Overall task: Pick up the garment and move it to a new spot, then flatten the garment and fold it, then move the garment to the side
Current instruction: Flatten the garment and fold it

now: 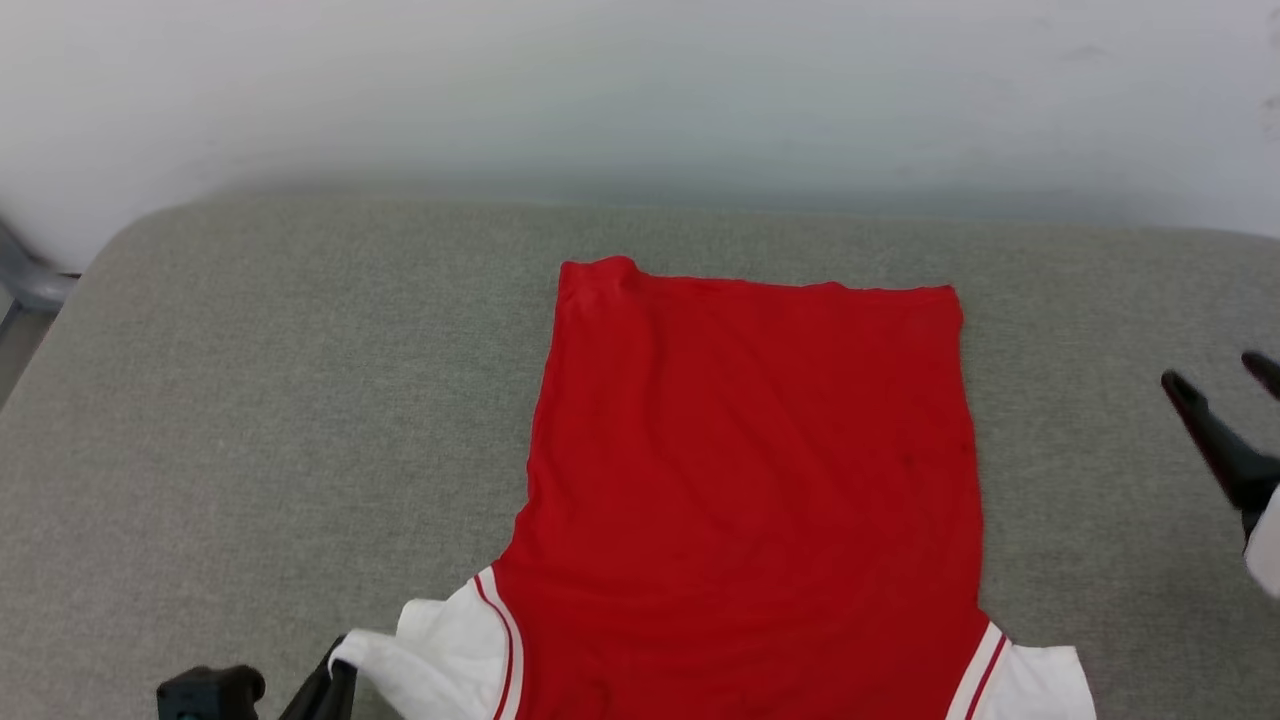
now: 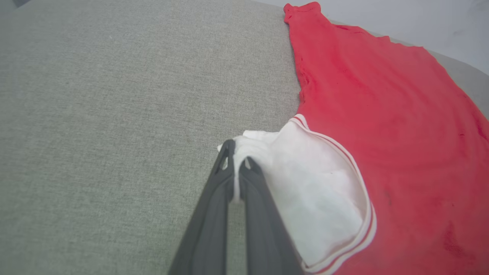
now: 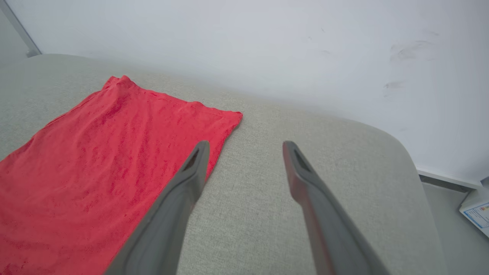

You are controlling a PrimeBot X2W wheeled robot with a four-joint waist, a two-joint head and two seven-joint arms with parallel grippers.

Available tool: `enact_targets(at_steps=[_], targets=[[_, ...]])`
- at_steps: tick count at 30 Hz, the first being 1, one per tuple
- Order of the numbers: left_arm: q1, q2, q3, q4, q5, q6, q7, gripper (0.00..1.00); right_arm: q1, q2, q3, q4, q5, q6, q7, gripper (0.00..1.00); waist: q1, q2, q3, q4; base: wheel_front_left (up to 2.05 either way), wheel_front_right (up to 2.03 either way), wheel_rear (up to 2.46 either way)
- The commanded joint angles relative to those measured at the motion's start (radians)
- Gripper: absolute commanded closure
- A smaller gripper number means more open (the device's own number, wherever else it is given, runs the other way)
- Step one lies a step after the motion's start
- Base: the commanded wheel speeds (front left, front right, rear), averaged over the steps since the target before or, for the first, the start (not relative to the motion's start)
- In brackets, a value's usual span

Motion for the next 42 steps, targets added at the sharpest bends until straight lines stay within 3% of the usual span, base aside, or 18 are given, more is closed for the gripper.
enact_targets(at_steps=[1,12,16,25,36,37,38,42], targets=[[-0.034,-0.011,-0.001,-0.008,0.019,-0.006,-0.005,1.0,-0.074,-0.005,0.001,0.01,0.009,-0.001,0.038,0.0,-0.0001,-0.0001,0.069,0.049,0.0,0.0,0.0],[-0.215,-0.133,-0.037,0.031,0.109,-0.068,-0.01,1.0,-0.516,-0.08,0.111,0.235,0.038,-0.001,0.525,0.0,-0.0001,-0.0001,0.283,0.19,0.0,0.0,0.0],[-0.26,-0.18,-0.032,0.048,0.138,-0.093,-0.012,1.0,-0.635,-0.087,0.13,0.299,0.017,-0.001,0.654,0.0,-0.0001,-0.0001,0.352,0.227,0.0,0.0,0.0],[-0.33,-0.273,0.009,0.067,0.211,-0.147,-0.013,1.0,-0.79,-0.072,0.165,0.43,-0.093,-0.001,0.742,0.0,-0.0001,-0.0001,0.481,0.282,0.0,0.0,0.0],[-0.355,-0.351,0.059,0.121,0.269,-0.211,-0.01,1.0,-0.734,-0.055,0.219,0.532,-0.091,-0.001,0.738,0.0,-0.0001,-0.0001,0.535,0.29,0.0,0.0,0.0],[-0.356,-0.356,0.064,0.127,0.274,-0.216,-0.01,1.0,-0.736,-0.06,0.223,0.535,-0.09,-0.001,0.735,0.24,-0.0001,-0.0001,0.535,0.289,0.0,0.0,0.0],[-0.357,-0.36,0.071,0.132,0.279,-0.222,-0.01,1.0,-0.741,-0.066,0.226,0.534,-0.089,-0.001,0.729,1.0,-0.0001,-0.0001,0.533,0.288,0.0,0.0,0.0],[-0.342,-0.368,0.094,0.152,0.296,-0.233,-0.01,1.0,-0.771,-0.076,0.229,0.534,-0.082,-0.001,0.689,1.0,-0.0001,-0.0001,0.506,0.273,0.0,0.0,0.0]])
